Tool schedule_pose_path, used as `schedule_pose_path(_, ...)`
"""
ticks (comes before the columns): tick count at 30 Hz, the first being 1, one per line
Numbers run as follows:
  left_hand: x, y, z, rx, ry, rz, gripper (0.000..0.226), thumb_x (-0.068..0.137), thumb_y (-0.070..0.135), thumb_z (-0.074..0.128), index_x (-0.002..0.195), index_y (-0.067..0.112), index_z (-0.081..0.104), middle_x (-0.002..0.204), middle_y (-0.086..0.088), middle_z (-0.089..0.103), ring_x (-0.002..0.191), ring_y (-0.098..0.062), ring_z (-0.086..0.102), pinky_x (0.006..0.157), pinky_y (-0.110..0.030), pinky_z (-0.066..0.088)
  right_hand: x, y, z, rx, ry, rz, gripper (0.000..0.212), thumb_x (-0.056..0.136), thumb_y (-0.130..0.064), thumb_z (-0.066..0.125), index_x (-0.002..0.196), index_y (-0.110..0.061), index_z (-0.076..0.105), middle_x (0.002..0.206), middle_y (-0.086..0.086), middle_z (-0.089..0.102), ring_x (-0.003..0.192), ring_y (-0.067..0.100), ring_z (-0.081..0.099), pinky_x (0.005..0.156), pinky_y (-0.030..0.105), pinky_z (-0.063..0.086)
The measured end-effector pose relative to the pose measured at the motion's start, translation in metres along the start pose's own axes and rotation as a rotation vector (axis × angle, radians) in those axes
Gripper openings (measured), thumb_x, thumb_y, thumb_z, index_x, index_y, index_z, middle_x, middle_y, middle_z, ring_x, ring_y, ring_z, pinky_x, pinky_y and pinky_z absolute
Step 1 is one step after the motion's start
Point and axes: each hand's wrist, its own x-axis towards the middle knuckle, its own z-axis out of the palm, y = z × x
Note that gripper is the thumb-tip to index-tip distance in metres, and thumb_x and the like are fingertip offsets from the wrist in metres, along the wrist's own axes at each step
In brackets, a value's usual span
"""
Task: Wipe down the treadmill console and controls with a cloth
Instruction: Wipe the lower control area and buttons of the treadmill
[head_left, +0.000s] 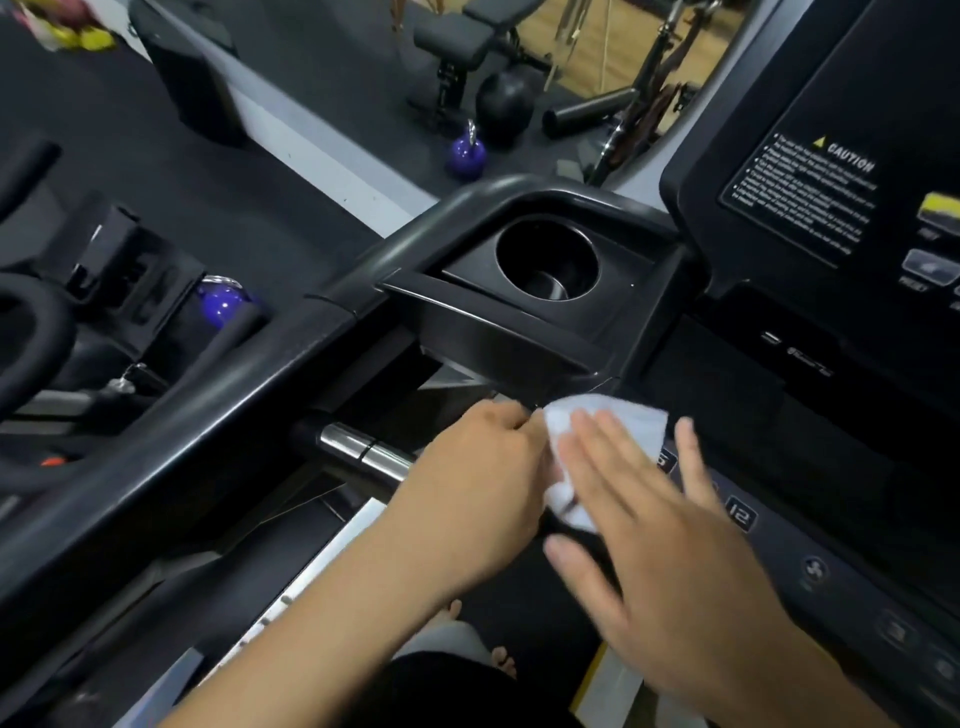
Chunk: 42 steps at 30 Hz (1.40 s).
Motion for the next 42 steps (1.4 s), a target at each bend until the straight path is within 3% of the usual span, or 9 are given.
schedule_pose_path(5,0.000,-0.020,-0.020,0.011,-0.241,-0.012,0.033,0.099,0.051,0.033,0.090,0.023,0.048,0.087,-0.002,0.058,0.099,-0.026,0.056,0.098,-0.040,0.040,-0.001,0.015,-0.002,-0.048,-0.016,-0.062,0.059,0.093,-0.046,0.039,0.144,-0.017,0.046,0.155,-0.005,0.036,0.145,0.007,0.026,0.114,0.066,0.018)
schedule_pose_path(10,0.035,-0.033,-0.042,-0.155,-0.324,0.013,0.034,0.097,0.040,0.046,0.076,0.015,0.057,0.073,-0.002,0.061,0.071,-0.015,0.056,0.073,-0.039,0.049,0.027,-0.001,-0.009,-0.078,-0.018,0.026,0.060,0.096,-0.053,0.031,0.141,-0.017,0.048,0.152,-0.001,0.042,0.145,0.016,0.029,0.116,0.064,0.013)
schedule_pose_path(17,-0.017,-0.042,-0.037,-0.292,0.099,0.065,0.016,0.085,0.026,0.074,0.098,0.018,0.075,0.090,0.008,0.069,0.084,-0.005,0.063,0.077,-0.027,0.050,0.020,0.006,-0.004,-0.087,-0.027,-0.001,0.059,0.096,-0.050,0.034,0.145,-0.019,0.044,0.155,-0.003,0.036,0.146,0.012,0.026,0.114,0.066,0.014)
schedule_pose_path(24,-0.033,-0.025,-0.015,-0.388,0.153,0.023,0.015,0.093,0.022,0.057,0.089,0.020,0.071,0.080,0.011,0.067,0.076,-0.002,0.061,0.070,-0.015,0.044,-0.015,-0.016,0.011,-0.062,-0.048,-0.152,0.068,0.094,-0.054,0.038,0.148,-0.012,0.038,0.158,0.001,0.031,0.147,0.014,0.023,0.114,0.066,0.017)
schedule_pose_path(32,-0.013,-0.015,-0.022,-0.221,0.042,0.045,0.039,0.095,0.042,0.036,0.103,0.019,0.066,0.078,0.001,0.064,0.089,-0.019,0.057,0.083,-0.041,0.047,-0.008,-0.001,0.001,-0.095,0.011,-0.020,0.068,0.097,-0.057,0.030,0.144,-0.010,0.044,0.154,0.004,0.037,0.146,0.017,0.028,0.113,0.068,0.015)
schedule_pose_path(35,-0.033,-0.015,-0.018,-0.252,-0.045,0.166,0.043,0.098,0.042,0.037,0.120,0.013,0.061,0.117,-0.005,0.067,0.126,-0.019,0.052,0.112,-0.032,0.036,-0.029,-0.004,0.011,-0.123,-0.029,-0.095,0.069,0.098,-0.059,0.025,0.146,-0.012,0.040,0.156,0.002,0.035,0.146,0.015,0.026,0.111,0.070,0.018)
schedule_pose_path(37,-0.036,-0.013,-0.008,-0.189,-0.107,0.156,0.069,0.095,0.055,0.032,0.152,0.016,0.033,0.161,-0.001,0.030,0.148,-0.012,0.026,0.119,-0.027,0.026,-0.022,0.018,0.001,-0.142,-0.011,0.005,0.066,0.099,-0.058,0.022,0.147,-0.016,0.038,0.156,0.001,0.034,0.146,0.013,0.027,0.113,0.069,0.012)
schedule_pose_path(39,-0.031,-0.008,0.002,-0.121,-0.094,0.165,0.078,0.094,0.059,0.028,0.158,0.017,0.016,0.166,0.001,0.008,0.151,-0.011,0.016,0.119,-0.027,0.027,-0.013,0.025,-0.009,-0.125,0.008,0.085,0.067,0.099,-0.057,0.020,0.145,-0.014,0.041,0.155,0.003,0.034,0.145,0.016,0.029,0.115,0.067,0.009)
schedule_pose_path(42,-0.036,-0.008,0.008,-0.043,-0.001,0.221,0.070,0.098,0.053,0.034,0.153,0.011,0.031,0.163,-0.009,0.022,0.147,-0.020,0.030,0.113,-0.028,0.035,-0.026,0.004,0.004,-0.113,0.018,-0.018,0.069,0.099,-0.059,0.024,0.143,-0.011,0.045,0.155,0.006,0.035,0.145,0.021,0.029,0.112,0.070,0.014)
